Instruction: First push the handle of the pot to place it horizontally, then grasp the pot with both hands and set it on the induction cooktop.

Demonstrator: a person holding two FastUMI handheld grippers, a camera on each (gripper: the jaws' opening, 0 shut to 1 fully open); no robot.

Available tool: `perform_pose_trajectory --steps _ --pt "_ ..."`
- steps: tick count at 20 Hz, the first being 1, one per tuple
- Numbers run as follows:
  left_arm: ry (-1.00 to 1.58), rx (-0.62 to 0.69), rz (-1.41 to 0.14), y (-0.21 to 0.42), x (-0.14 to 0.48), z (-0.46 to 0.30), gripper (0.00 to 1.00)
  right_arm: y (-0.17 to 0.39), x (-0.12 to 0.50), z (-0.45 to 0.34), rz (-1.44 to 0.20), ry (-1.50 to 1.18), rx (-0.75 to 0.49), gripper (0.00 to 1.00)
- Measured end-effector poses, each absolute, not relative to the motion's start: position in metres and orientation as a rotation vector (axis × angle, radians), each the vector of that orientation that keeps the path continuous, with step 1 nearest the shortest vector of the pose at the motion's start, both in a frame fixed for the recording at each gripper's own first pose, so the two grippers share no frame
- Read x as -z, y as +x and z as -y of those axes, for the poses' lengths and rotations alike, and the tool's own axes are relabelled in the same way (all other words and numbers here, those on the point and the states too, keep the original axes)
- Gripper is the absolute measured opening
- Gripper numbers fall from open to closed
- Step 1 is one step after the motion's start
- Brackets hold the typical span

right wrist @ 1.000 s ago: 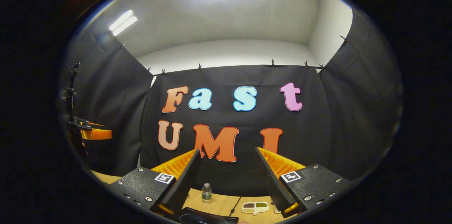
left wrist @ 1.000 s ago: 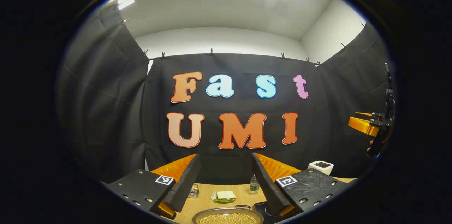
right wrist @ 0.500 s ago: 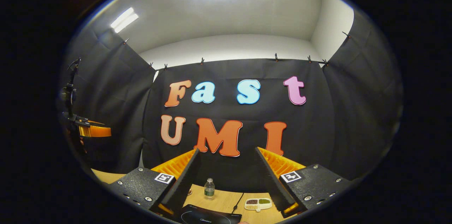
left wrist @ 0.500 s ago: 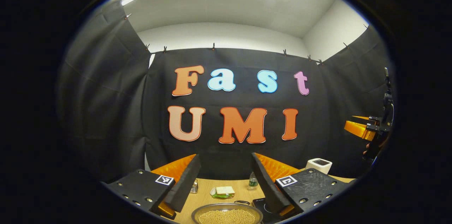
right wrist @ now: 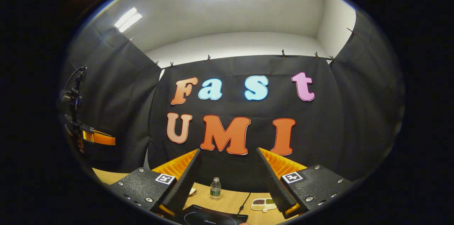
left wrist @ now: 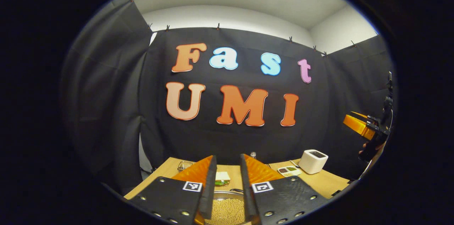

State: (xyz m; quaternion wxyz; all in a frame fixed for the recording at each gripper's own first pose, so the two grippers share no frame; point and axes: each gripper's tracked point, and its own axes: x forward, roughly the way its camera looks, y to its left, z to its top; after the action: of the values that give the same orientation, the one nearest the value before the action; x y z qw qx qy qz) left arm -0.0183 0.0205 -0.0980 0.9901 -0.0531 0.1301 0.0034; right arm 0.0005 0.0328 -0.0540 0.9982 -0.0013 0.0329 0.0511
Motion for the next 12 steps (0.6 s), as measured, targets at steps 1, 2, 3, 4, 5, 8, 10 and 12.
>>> perform_pose_trajectory --steps 1,2,3,4,5,8,10,12 --pt "-0.126 -0.014 -0.325 -0.023 0.119 -0.021 0.27 0.001 0.056 -0.034 -0.067 -0.006 -0.107 0.94" --pt "-0.144 -0.007 -0.384 -0.029 0.137 -0.018 0.10 0.001 0.059 -0.036 -0.069 -0.010 -0.110 0.94" --pt "-0.158 -0.020 -0.450 -0.037 0.155 -0.018 0.12 0.001 0.064 -0.037 -0.072 -0.013 -0.110 0.94" --pt "-0.180 -0.027 -0.528 -0.043 0.177 -0.019 0.08 0.001 0.068 -0.038 -0.073 -0.014 -0.113 0.94" --pt "-0.222 -0.030 -0.600 -0.051 0.197 -0.015 0.08 0.002 0.071 -0.040 -0.076 -0.013 -0.115 0.94" --pt "-0.306 -0.060 -0.793 -0.090 0.246 -0.010 0.04 0.005 0.087 -0.049 -0.098 -0.007 -0.132 0.94" --pt "-0.345 -0.095 -0.891 -0.115 0.275 -0.015 0.04 0.009 0.097 -0.056 -0.111 -0.009 -0.141 0.94" --pt "-0.397 -0.117 -0.975 -0.130 0.298 -0.013 0.04 0.012 0.104 -0.058 -0.121 -0.018 -0.141 0.94"
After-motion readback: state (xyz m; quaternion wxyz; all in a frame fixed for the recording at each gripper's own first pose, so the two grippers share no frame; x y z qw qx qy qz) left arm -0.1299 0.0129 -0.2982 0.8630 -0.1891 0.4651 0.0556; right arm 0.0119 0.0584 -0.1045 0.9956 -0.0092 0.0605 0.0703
